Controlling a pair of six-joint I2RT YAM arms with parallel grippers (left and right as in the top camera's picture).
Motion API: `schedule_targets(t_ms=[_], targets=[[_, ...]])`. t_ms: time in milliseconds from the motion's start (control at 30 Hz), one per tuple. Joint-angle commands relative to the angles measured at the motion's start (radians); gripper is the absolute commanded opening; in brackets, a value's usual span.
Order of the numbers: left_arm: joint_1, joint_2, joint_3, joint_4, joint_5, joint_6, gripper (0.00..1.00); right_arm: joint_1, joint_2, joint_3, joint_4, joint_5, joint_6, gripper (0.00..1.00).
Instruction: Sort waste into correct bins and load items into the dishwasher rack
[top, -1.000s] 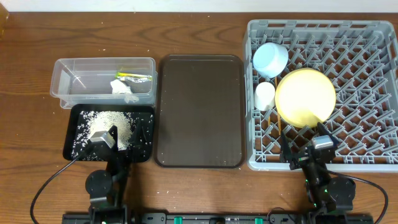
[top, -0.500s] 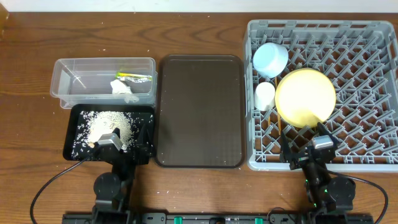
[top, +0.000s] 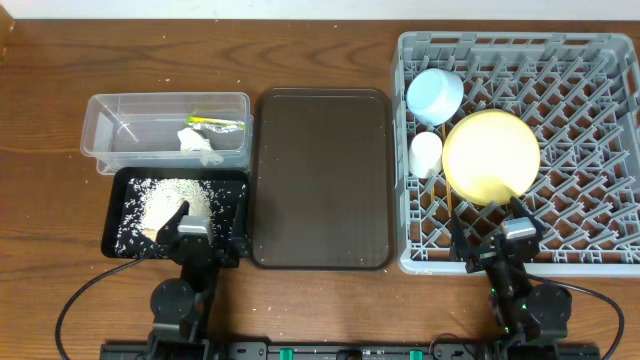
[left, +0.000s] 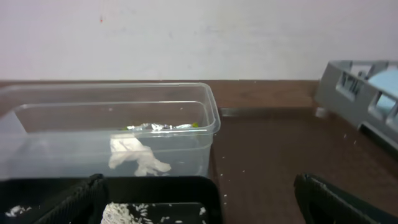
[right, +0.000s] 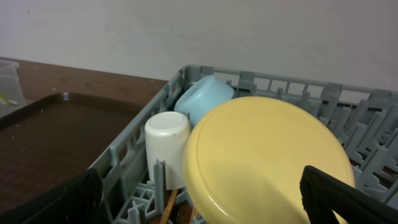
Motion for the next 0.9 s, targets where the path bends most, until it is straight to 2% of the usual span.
schedule_targets(t_ms=[0,167,867], targets=[[-0.006,-0.01,-0.014,-0.04,0.032,0.094,0.98,0.01,-0.007,-0.001,-0.004,0.006,-0.012,0.99],[-0.006,-0.01,-0.014,-0.033,0.086,0.146,0.98,0.01,-0.007,-0.001,-0.004,0.005,-0.012,0.99],[-0.006,-0.007,-0.014,-0.033,0.089,0.13,0.98,0.01,-0.007,-0.001,-0.005,0.006,-0.012,0.99]])
